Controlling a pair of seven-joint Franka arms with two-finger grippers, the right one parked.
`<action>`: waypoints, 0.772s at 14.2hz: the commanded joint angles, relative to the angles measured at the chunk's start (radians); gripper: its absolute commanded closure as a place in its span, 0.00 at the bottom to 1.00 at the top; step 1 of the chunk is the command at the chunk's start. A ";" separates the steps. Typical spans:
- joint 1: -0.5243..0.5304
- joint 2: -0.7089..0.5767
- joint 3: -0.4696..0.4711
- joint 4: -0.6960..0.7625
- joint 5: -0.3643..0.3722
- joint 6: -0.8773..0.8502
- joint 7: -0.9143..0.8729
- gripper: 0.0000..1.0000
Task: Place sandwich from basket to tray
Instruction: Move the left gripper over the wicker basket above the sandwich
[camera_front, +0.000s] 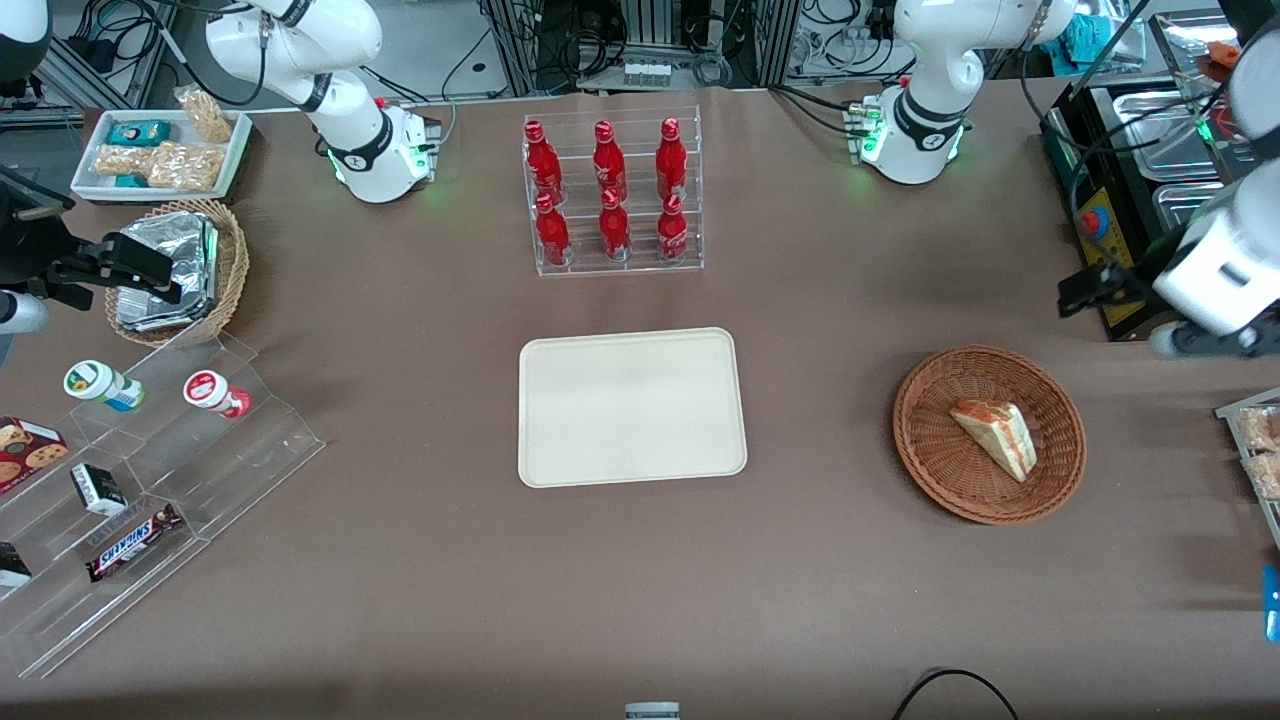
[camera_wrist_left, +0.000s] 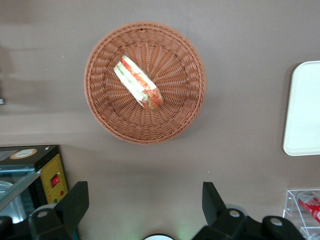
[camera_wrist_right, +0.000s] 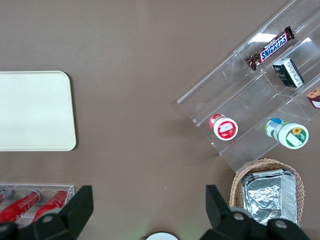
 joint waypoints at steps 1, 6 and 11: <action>0.003 0.017 -0.001 -0.134 0.014 0.172 -0.014 0.00; 0.016 0.046 0.017 -0.368 0.017 0.531 -0.022 0.00; 0.016 0.122 0.036 -0.463 0.008 0.753 -0.273 0.00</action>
